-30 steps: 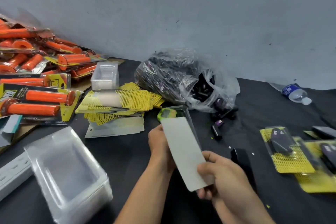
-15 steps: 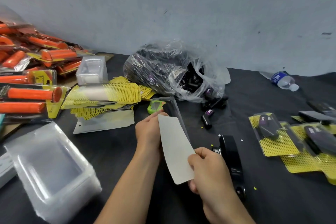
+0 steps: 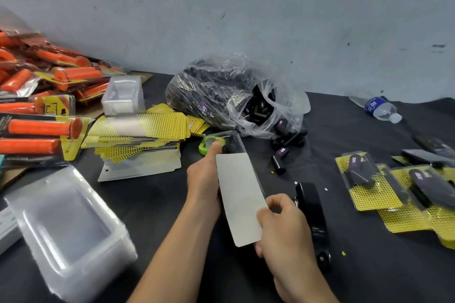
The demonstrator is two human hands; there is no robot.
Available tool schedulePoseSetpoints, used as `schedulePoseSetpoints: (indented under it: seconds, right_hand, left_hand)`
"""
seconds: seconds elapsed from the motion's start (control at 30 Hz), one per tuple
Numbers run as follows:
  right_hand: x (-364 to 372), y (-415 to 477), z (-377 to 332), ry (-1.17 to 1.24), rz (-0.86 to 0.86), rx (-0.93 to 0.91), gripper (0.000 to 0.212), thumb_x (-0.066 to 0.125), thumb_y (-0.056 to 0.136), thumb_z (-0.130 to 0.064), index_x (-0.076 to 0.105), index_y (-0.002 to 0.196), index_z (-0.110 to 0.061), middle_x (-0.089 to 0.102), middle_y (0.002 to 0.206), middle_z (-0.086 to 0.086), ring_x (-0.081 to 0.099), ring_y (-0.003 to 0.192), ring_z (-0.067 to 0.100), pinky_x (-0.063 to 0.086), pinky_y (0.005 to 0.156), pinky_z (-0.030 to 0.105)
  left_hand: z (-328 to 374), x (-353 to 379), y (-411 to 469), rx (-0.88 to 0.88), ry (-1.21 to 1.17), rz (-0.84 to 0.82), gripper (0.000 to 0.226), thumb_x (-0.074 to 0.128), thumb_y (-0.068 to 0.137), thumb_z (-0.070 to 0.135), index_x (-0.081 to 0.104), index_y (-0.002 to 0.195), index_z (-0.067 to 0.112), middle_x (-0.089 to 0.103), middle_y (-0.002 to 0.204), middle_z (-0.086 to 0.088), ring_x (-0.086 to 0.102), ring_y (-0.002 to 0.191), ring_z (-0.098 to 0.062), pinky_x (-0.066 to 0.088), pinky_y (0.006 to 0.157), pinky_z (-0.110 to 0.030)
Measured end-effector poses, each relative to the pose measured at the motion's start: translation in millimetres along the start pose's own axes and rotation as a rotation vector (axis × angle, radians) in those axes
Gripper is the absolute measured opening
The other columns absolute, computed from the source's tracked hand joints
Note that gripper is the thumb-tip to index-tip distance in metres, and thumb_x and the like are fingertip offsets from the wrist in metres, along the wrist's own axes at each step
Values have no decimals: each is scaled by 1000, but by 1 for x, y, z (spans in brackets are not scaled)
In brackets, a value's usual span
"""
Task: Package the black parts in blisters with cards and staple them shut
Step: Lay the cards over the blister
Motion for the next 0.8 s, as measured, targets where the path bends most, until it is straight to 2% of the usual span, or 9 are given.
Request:
schedulePoseSetpoints:
  seconds: [0.13,0.23,0.37,0.47,0.57,0.63,0.7,0.77,0.8]
  right_hand:
    - [-3,-1,1,4,33,14,38,51,93,-14,48,95,-51,74,73,-3,67,58,24,58,61,43]
    - [-1,-2,0,34,9,-6,47,47,95,-10,42,115,-53,73,71,-5,65,44,20,54,56,36]
    - [0,-3,-2,41,-6,-14,35,45,95,-6,53,107,-37,73,69,-4,61,39,20,47,45,27]
    - [1,-3,-5,12,-34,-23,28,47,93,-8,59,98,-33,73,68,-1,63,41,21,45,42,26]
    - [2,-1,-11,-169,-65,-122,9,56,92,-22,59,91,-30,69,63,-10,62,56,6,43,49,17]
    - [1,0,-20,-195,-49,-186,5,62,91,-30,60,87,-28,67,64,-15,60,62,0,41,51,13]
    - [1,0,-27,-163,-42,-229,9,65,93,-30,60,86,-27,68,65,-14,59,61,0,41,52,13]
    - [1,2,-30,-128,-27,-238,13,63,96,-23,59,84,-24,63,57,-8,52,51,4,39,49,15]
    - [0,4,-29,-122,-16,-239,17,62,97,-20,58,81,-22,59,52,-7,48,49,6,37,48,16]
  left_hand:
    - [-1,5,1,-1,-12,-78,42,69,92,53,76,104,13,71,84,-10,68,73,-28,53,74,-39]
    - [-1,8,1,3,41,-106,31,73,89,43,76,99,14,71,81,-7,68,69,-25,51,68,-35]
    - [8,5,2,129,134,-60,14,73,92,21,80,104,21,78,106,-4,72,94,-25,56,83,-40]
    - [19,1,1,241,198,-15,18,73,93,16,80,108,21,78,104,1,70,89,-12,54,71,-26]
    - [23,2,2,274,181,-22,19,74,91,12,81,107,19,76,96,12,68,73,10,46,55,-5]
    - [22,4,3,244,177,-55,18,74,91,10,82,103,21,75,99,14,66,72,12,43,51,-2]
    - [21,9,2,228,196,-101,18,73,90,10,81,94,27,75,107,13,63,82,9,44,58,-6]
    - [21,12,-1,217,193,-123,21,72,90,10,81,89,28,74,117,9,61,99,5,47,76,-15]
    - [19,12,-3,201,177,-127,21,70,90,10,83,89,28,74,122,6,63,108,-4,50,88,-22]
Point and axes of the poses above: each hand's wrist, its own y-axis towards the middle knuckle, its own x-axis out of the palm, z = x × y, the point moved 10 cm from there along y, towards the middle knuckle
